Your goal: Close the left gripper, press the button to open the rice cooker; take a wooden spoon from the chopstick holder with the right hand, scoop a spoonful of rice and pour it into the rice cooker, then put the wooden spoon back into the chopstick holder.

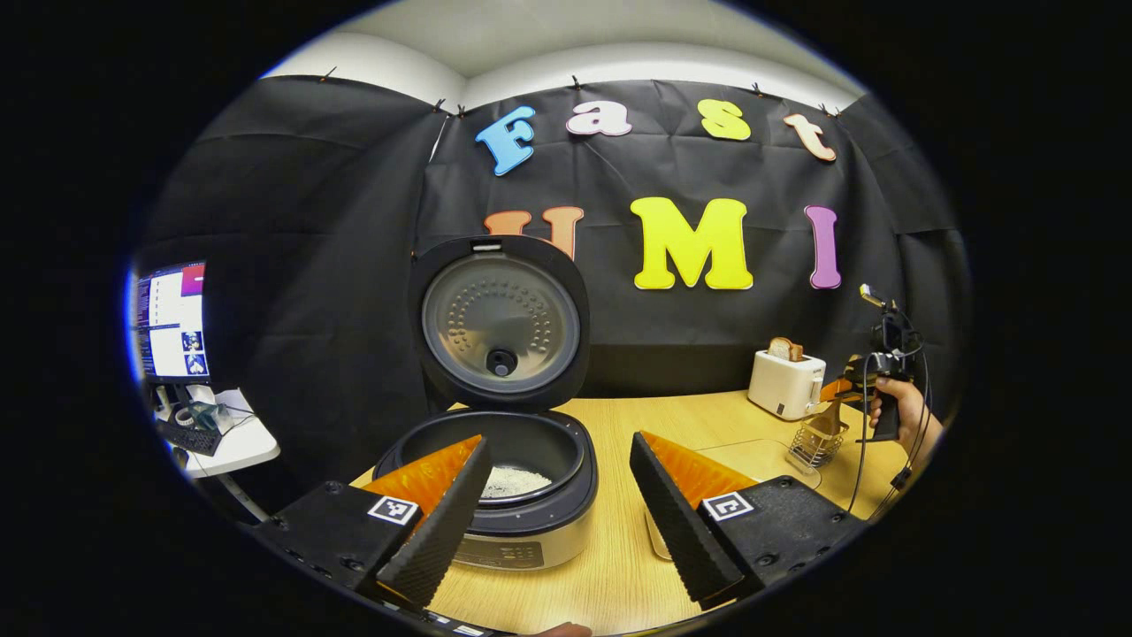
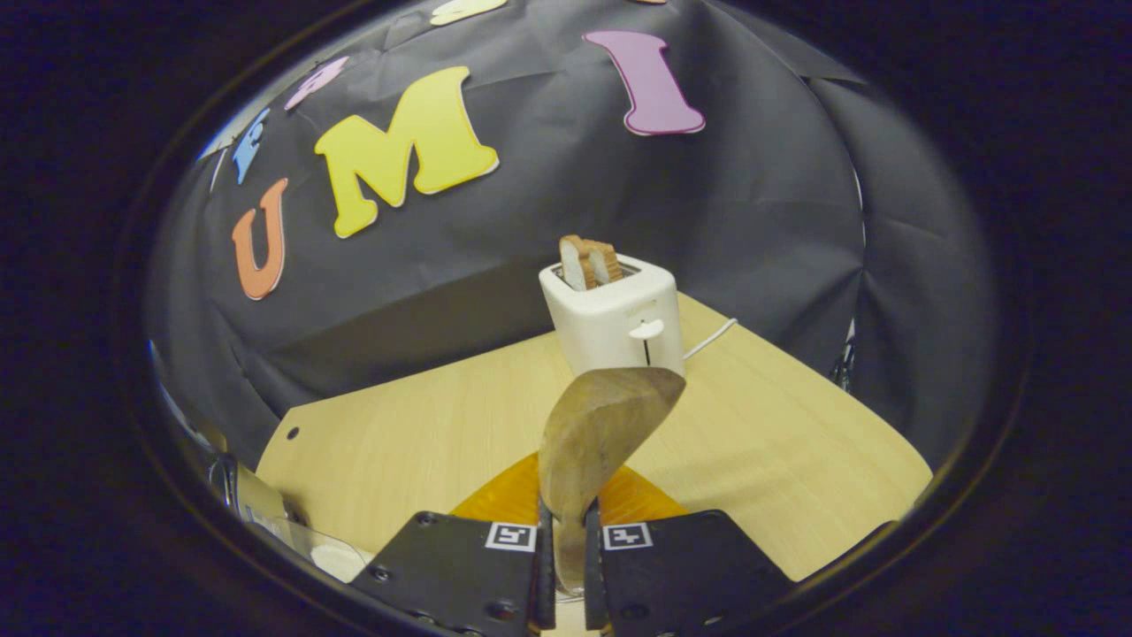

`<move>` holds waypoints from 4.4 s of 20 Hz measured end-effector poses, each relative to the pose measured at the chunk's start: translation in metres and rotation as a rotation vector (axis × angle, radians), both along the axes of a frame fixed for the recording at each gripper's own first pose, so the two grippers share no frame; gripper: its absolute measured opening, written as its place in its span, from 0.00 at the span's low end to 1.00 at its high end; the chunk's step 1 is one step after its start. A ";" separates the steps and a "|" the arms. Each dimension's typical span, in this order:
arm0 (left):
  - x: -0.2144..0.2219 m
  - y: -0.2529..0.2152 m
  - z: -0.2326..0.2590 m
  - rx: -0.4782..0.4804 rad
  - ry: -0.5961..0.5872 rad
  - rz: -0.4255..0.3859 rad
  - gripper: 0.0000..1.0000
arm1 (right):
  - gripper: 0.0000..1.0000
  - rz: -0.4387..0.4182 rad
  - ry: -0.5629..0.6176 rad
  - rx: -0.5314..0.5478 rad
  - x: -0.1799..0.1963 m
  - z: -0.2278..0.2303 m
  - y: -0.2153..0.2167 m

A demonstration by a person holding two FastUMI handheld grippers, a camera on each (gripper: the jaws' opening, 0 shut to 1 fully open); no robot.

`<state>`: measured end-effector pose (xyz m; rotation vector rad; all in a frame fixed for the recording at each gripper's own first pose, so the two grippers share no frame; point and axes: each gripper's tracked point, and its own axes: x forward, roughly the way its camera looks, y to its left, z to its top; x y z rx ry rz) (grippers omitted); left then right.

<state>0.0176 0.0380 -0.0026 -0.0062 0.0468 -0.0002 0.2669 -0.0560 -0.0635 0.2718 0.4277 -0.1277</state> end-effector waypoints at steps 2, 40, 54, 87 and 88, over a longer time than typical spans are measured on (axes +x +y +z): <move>0.000 0.001 -0.001 -0.003 0.006 0.001 1.00 | 0.12 -0.010 -0.031 -0.035 -0.010 0.018 0.003; -0.011 -0.007 0.011 -0.006 -0.030 -0.054 1.00 | 0.13 0.196 -0.181 -0.336 -0.111 -0.029 0.218; -0.009 0.018 0.010 -0.052 -0.026 -0.001 1.00 | 0.13 0.247 -0.107 -0.171 -0.124 -0.050 0.285; -0.004 -0.003 0.003 -0.052 -0.005 -0.054 1.00 | 0.13 0.271 -0.047 0.958 -0.123 -0.007 0.229; -0.004 -0.002 0.004 -0.052 -0.007 -0.053 1.00 | 0.13 0.275 -0.051 0.995 -0.123 -0.004 0.225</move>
